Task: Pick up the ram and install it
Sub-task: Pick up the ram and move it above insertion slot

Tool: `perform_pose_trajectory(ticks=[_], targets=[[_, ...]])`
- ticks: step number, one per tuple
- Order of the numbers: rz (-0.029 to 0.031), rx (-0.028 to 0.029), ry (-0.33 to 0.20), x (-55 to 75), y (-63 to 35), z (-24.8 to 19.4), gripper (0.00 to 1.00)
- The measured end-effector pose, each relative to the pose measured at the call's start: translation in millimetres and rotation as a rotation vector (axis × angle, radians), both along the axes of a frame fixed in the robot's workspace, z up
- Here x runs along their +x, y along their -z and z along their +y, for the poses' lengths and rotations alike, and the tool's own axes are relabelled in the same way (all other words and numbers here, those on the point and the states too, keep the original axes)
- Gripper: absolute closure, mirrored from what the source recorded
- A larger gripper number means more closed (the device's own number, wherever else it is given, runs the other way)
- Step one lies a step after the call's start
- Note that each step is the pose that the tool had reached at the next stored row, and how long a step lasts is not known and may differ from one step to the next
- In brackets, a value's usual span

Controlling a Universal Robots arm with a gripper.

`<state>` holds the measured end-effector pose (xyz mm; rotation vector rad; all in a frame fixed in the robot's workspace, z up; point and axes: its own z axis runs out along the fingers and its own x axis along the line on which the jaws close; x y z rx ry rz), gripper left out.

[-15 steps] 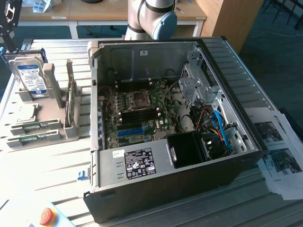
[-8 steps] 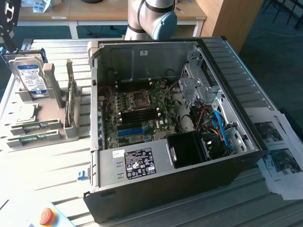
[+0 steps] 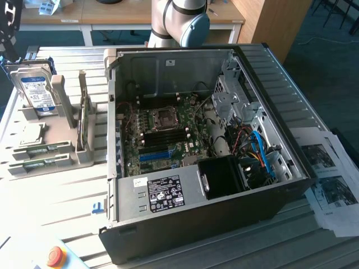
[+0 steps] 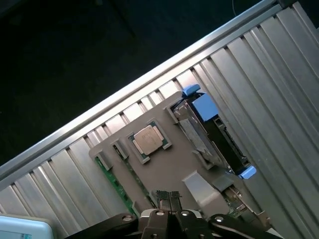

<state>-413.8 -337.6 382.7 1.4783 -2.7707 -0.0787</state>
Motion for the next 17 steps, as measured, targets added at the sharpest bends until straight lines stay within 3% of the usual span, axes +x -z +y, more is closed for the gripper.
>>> perform_pose_trajectory(ticks=[17], targets=[[0.0000,-0.0001,-0.210,0.0,0.0,0.0,0.90]])
